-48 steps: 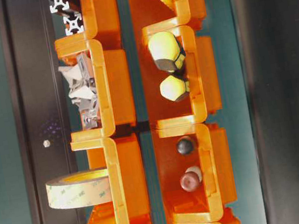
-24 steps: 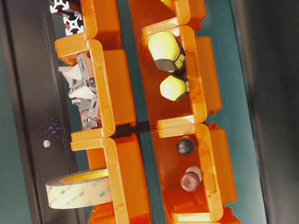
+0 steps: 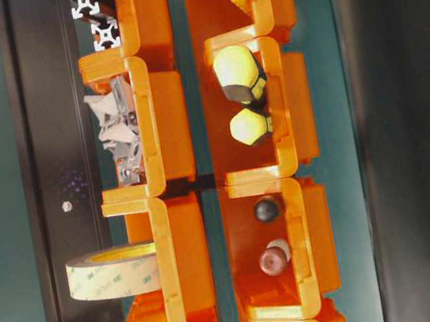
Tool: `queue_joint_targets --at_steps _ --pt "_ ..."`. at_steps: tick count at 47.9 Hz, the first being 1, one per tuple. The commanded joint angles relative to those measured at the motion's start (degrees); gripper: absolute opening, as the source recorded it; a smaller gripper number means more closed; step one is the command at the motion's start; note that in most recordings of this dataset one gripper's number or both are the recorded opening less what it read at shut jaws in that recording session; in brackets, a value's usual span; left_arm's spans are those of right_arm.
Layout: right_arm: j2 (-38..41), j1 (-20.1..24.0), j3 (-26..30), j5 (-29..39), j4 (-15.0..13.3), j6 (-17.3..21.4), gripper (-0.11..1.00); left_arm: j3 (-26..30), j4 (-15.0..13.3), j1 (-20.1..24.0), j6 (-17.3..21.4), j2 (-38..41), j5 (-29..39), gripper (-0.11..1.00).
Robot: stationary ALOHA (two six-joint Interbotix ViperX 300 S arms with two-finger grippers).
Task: Pick vinyl tape from container rack with left arm.
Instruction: 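Move the left gripper to the red vinyl tape roll in the rack, then close the left gripper on the red tape roll's rim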
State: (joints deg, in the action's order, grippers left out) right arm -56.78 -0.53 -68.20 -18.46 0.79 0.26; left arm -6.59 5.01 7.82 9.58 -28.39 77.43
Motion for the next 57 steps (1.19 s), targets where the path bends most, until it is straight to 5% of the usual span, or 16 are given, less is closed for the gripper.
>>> queue_joint_targets --at_steps 1,7,11,24,57 --pt "0.3 -0.1 1.4 -0.8 0.2 0.1 0.0 1.8 0.2 1.2 0.1 0.4 0.0 0.43" --pt "0.3 0.2 1.3 -0.9 0.2 0.1 0.0 1.8 0.2 1.6 0.1 1.8 0.9 0.79" --pt "0.3 0.4 1.3 -0.9 0.2 0.1 0.0 1.8 0.2 2.3 0.2 2.7 2.2 0.89" --pt "0.3 0.4 1.3 -0.9 0.2 0.1 0.0 1.3 0.2 5.4 0.4 4.0 4.0 0.86" --pt "0.2 0.5 1.1 -1.2 0.2 0.1 0.0 -3.7 0.2 5.6 0.4 4.4 1.3 0.86"
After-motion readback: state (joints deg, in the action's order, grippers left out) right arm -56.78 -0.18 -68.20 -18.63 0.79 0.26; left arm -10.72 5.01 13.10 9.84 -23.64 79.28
